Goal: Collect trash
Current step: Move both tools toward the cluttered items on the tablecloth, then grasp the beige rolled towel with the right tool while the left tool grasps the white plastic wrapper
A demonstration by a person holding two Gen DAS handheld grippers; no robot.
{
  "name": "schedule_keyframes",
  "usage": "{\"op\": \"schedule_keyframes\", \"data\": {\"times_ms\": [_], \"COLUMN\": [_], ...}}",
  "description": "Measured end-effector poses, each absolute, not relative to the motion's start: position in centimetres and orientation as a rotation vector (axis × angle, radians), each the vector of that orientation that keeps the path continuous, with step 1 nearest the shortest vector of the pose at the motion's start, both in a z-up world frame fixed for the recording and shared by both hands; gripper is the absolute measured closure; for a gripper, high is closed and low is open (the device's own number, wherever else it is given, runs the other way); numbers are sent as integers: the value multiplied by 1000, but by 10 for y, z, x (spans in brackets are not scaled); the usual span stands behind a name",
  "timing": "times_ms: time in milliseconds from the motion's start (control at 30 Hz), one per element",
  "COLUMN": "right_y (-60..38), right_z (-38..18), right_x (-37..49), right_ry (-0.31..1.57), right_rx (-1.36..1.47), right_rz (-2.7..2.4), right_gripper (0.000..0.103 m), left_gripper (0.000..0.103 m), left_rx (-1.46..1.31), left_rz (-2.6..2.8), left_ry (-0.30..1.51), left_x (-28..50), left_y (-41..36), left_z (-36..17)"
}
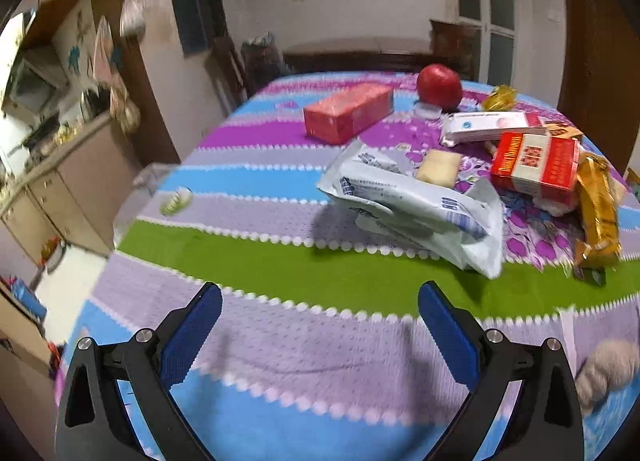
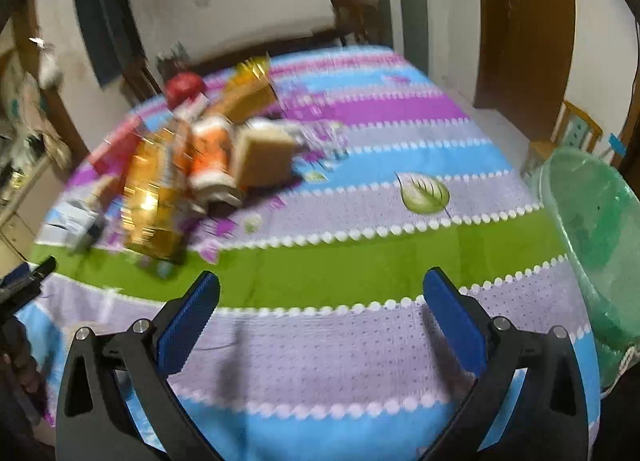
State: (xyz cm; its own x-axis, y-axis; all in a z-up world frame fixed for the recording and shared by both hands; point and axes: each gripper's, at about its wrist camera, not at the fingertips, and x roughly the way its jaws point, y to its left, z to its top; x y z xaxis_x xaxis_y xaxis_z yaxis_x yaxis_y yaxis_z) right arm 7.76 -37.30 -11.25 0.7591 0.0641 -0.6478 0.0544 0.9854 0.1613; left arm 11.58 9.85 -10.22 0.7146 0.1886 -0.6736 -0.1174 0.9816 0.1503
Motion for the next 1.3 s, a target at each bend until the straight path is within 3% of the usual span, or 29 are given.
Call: {"op": "schedule_keyframes", "data": {"times_ms": [167, 533, 933, 1133, 1167, 1200, 1233, 1300], "right_y": [-351, -325, -280, -250, -247, -245, -244, -246], "right_z": [-89, -56, -73, -102, -108, -112, -116, -116], "right_x": [46, 15, 30, 64, 72, 76, 79, 76], "right_ry": [547, 371, 526, 711, 751, 779, 801, 787], "right_rx": [74, -47, -148, -126, -118, -109, -96, -74], "right_rz": [61, 22, 487, 611, 616, 624, 634, 646], "right_gripper": [5, 5, 5, 37, 45, 61, 67, 71], "left_gripper": [5, 5, 5, 5, 5, 5, 5, 5], "left_rx": [126, 134, 151, 129, 123, 117, 108, 81], "left_rz": [170, 170, 129, 139, 136, 133, 127, 114], "left_ry": [707, 607, 681, 711, 716, 719, 722, 731], "left_x": [91, 58, 85, 93, 95, 97, 99, 104], "left_y": [107, 85, 74, 86, 87, 88, 88, 88], "left_z": [-90, -53, -63, -71, -72, -73, -73, -73]}}
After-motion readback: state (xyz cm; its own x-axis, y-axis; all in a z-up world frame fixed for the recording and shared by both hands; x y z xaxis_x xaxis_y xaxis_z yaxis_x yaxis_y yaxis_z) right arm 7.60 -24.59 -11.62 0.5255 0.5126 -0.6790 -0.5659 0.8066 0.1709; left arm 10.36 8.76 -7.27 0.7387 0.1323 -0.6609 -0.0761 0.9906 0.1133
